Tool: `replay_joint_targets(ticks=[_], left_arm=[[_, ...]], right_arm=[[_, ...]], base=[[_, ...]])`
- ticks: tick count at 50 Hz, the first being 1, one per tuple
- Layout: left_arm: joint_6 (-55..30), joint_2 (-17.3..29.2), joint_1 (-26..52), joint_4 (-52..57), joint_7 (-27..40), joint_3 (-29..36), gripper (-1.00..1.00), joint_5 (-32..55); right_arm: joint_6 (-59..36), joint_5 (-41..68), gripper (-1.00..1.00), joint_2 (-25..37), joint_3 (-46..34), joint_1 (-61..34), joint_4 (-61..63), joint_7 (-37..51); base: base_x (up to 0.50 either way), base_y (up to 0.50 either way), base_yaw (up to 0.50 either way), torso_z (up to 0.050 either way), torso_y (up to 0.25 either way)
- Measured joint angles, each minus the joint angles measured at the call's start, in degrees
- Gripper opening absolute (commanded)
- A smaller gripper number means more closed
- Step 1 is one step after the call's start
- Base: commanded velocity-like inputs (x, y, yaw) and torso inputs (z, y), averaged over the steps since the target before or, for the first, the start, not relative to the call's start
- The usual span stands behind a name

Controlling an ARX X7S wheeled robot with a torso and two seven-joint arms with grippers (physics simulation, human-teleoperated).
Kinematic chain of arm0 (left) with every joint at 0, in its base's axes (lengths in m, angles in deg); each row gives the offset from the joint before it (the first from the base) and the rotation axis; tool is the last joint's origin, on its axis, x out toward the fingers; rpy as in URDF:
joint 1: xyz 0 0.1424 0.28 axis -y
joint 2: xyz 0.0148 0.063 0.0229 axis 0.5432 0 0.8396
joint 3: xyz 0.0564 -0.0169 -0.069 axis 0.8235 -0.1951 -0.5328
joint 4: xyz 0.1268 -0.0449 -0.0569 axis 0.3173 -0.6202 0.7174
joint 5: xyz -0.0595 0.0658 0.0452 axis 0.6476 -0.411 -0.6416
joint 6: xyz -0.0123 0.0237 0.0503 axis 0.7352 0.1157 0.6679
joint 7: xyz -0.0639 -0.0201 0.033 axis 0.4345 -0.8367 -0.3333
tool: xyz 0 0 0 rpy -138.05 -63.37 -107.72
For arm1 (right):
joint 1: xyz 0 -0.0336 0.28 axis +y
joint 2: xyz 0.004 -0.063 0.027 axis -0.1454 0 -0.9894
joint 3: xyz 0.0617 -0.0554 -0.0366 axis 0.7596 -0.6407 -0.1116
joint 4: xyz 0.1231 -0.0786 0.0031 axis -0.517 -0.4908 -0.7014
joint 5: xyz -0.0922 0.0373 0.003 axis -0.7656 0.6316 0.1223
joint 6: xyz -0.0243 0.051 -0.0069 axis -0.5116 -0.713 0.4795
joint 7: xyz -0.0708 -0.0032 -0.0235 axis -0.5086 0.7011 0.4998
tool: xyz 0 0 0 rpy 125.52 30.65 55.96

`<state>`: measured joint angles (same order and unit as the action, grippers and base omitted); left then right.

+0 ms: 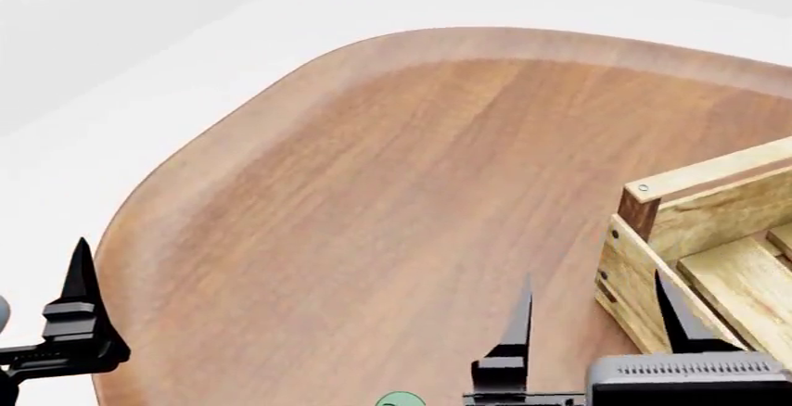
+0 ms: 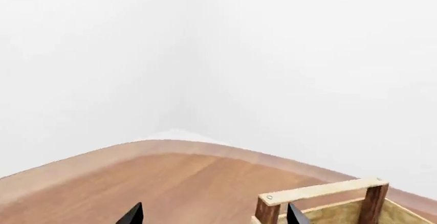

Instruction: Pick up the salad dressing and put it in the tray.

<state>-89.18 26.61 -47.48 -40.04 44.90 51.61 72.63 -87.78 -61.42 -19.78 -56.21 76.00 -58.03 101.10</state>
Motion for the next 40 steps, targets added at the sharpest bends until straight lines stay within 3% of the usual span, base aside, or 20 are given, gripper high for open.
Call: replay_joint_targets(ticks=[21,40], left_arm=[[0.43,0.27,-0.19,-0.14,0.49,0.29,1.0,0.33],[0.41,0.71,-0.06,0.01,0.89,0.88,1.0,0.53]], right_arm=[[-3.45,-4.52,1.0,13.42,-8.99,5.67,-1.12,-9.41],[2.12,-2.88,1.0,18.91,-12.14,10.46,-0.33,-16.1]], base=[[0.0,0.0,0.0,0.0,0.0],[0.0,0.0,0.0,0.0,0.0]])
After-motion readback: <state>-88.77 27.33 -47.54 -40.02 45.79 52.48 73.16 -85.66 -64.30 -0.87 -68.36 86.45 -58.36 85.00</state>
